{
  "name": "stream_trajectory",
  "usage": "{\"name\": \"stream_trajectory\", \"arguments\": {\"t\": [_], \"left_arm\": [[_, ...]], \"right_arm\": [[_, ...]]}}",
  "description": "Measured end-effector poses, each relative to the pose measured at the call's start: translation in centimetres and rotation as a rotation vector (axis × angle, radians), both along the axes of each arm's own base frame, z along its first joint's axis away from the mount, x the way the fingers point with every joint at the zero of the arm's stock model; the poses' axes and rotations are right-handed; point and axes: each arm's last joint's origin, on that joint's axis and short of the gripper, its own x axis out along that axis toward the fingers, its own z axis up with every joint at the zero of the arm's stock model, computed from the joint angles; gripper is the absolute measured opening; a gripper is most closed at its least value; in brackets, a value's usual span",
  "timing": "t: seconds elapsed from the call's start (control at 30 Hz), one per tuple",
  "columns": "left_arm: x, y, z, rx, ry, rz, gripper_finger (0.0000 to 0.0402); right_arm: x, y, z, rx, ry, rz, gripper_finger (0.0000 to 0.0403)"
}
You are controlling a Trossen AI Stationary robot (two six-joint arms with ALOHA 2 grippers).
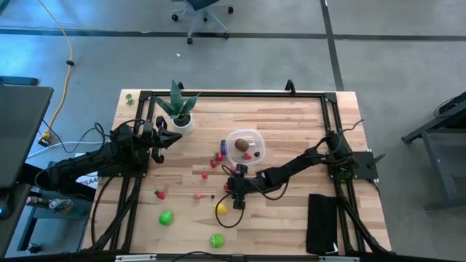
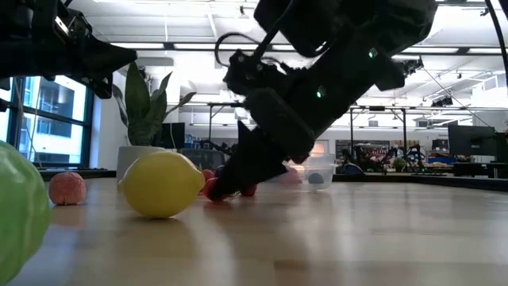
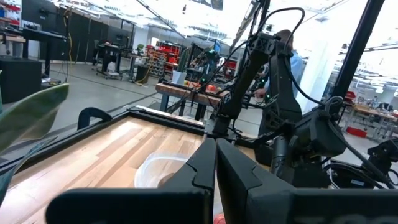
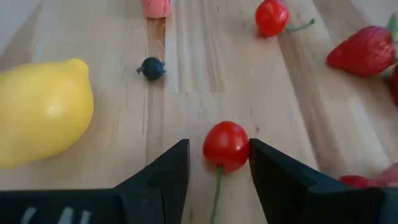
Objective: Pick and placing Produce into tupperware
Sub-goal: Put the bottom cherry into the transparent bin
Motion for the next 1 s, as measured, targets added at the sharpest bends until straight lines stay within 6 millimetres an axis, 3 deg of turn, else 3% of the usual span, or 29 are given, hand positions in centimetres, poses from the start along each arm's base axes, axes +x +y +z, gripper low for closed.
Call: {"name": "stream_trajectory", "arguments": {"t": [0.4, 1.0], "left_arm": [[0.00, 0.00, -0.01, 0.000, 0.000, 0.000, 0.0003], [0.00, 0.00, 0.00, 0.000, 0.000, 0.000, 0.0003]], "right_arm": [[0.03, 0.00, -0.16, -0.001, 0.000, 0.002, 0.0150], [0.14, 0.01, -0.04, 0.002, -0.017, 0.003, 0.0098]]}}
